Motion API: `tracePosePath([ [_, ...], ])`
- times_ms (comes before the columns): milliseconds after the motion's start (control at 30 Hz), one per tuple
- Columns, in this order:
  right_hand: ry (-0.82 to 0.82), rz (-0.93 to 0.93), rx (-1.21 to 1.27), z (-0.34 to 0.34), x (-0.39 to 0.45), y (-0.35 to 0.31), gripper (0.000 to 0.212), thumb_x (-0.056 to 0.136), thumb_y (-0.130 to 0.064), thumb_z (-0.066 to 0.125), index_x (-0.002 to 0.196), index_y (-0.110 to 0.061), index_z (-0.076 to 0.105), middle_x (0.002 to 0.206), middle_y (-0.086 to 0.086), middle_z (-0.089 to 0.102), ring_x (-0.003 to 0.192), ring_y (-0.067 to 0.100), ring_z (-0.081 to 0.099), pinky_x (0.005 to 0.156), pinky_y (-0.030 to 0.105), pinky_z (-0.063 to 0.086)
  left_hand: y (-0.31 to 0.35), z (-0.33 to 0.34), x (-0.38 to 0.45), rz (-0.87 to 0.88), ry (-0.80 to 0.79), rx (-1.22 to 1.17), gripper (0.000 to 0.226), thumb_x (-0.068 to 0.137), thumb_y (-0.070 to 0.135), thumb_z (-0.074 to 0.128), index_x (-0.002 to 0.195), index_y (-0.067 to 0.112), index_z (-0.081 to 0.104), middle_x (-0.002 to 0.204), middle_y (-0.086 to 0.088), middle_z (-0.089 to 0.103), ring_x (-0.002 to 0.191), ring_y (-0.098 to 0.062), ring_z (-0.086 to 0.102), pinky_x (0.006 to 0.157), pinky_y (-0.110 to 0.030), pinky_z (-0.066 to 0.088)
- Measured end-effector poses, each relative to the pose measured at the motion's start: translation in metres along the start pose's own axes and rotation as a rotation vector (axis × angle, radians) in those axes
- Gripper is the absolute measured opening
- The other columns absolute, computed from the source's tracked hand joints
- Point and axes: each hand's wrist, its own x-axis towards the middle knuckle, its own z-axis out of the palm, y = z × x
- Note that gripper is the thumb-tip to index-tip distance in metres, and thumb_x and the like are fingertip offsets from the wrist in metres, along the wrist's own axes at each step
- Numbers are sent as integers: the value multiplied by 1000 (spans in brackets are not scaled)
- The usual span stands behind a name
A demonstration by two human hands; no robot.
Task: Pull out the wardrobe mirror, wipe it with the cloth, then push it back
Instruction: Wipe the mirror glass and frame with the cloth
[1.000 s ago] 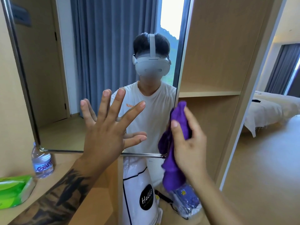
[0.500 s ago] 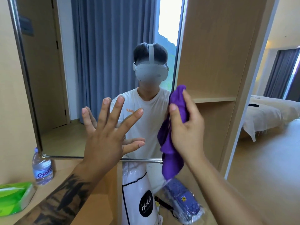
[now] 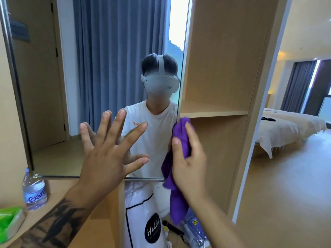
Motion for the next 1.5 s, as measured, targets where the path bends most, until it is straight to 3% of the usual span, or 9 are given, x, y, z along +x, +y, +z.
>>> tracePosePath([
  [133,52,-48,43,2,59,-22,49,104,-24,61,152,-28,53,143,-27,55,138,-8,48,113,13,37,5,-3,1,-32,-18,-41,78,90,79,44,161,47,36,179,-2,4,165,-32,-2,121,-69,-12],
  [367,-33,42,44,0,-27,14,50,106,-28,61,143,-58,44,139,-47,49,137,-14,45,106,3,33,10,-3,1,-75,-30,-87,77,90,76,47,161,47,36,179,-1,3,164,-33,-4,121,-68,-14],
  [533,11,-21,55,2,27,-8,49,105,-20,62,151,-33,52,144,-31,52,138,-9,46,110,7,34,10,-2,0,-69,-30,-89,77,90,77,46,162,50,32,179,0,3,165,-31,-5,121,-67,-16],
  [633,39,-92,63,5,68,-25,49,105,-19,62,153,-25,52,136,-40,51,133,-14,48,108,7,35,9,0,0,-64,-5,-86,78,90,78,45,162,51,31,179,0,3,165,-30,-6,122,-64,-17],
  [900,-19,-52,9,3,-30,21,52,108,-23,57,152,-44,39,140,-49,43,136,-18,41,103,-1,31,8,7,0,-61,38,-72,80,89,79,48,161,47,36,179,-2,7,165,-32,-3,123,-60,-21],
  [1067,20,-106,36,7,28,-7,50,107,-16,58,152,-33,46,141,-37,45,135,-17,42,106,3,30,8,7,-1,-66,32,-59,79,90,79,48,161,48,35,179,-2,7,165,-32,-3,122,-63,-19],
  [1167,63,-120,64,10,76,-29,48,106,-20,59,153,-24,51,132,-43,46,126,-22,45,102,2,31,9,6,-1,-63,33,-44,80,89,79,48,161,48,34,179,-2,6,165,-32,-2,122,-65,-16],
  [1400,-21,-37,63,7,-14,-3,58,107,-18,58,151,-49,36,144,-44,40,138,-18,37,105,0,28,11,1,0,-59,5,4,81,90,80,45,163,49,29,179,-4,6,165,-32,0,121,-73,-6],
  [1500,-16,-17,62,6,1,-8,56,106,-15,60,151,-43,42,141,-43,43,135,-20,39,104,-1,29,12,-6,0,-70,-31,17,80,89,80,47,162,49,32,178,-4,9,164,-33,3,120,-76,3],
])
